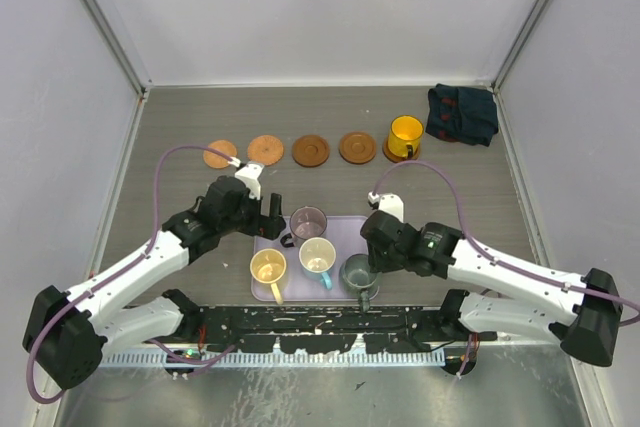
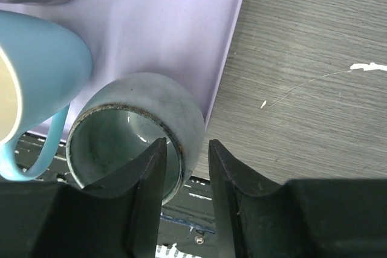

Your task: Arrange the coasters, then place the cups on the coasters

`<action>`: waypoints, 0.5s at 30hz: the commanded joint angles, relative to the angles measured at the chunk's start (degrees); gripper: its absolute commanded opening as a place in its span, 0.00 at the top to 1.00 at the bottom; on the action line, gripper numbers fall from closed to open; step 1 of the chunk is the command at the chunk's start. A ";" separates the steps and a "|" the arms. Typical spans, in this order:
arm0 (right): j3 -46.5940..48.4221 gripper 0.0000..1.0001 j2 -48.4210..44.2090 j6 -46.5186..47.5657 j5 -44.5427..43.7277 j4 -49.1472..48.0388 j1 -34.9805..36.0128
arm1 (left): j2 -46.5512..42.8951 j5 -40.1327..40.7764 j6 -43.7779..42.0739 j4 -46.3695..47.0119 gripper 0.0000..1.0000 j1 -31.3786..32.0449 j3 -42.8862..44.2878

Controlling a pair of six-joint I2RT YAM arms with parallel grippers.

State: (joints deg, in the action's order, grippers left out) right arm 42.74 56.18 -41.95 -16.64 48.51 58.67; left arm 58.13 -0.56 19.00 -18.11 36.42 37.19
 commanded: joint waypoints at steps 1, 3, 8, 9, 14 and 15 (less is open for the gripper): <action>-0.20 0.63 1.71 -1.31 -3.78 -3.23 0.32 | -1.30 1.49 -0.32 0.30 0.02 0.31 1.31; 0.08 0.67 3.42 -1.30 -5.30 -3.86 0.38 | -1.35 1.81 -0.44 0.26 0.02 0.31 1.28; 0.95 0.75 8.24 -1.65 -9.78 -5.14 0.35 | -1.21 2.35 -0.80 0.44 0.02 0.28 1.30; 1.23 0.78 9.11 -1.72 -10.52 -5.51 0.38 | -1.19 2.51 -0.95 0.36 0.02 0.31 1.28; 2.01 0.90 11.67 -1.54 -14.20 -7.82 0.32 | -0.84 3.34 -1.41 0.39 0.02 0.25 1.29; 2.26 0.90 12.03 -1.47 -15.18 -8.27 0.35 | -0.72 3.52 -1.50 0.44 0.02 0.31 1.30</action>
State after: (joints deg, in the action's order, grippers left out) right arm 43.20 66.83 -42.65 -26.13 44.21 58.98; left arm 58.11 1.45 18.57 -18.70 36.42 37.19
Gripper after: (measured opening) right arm 0.169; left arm 0.980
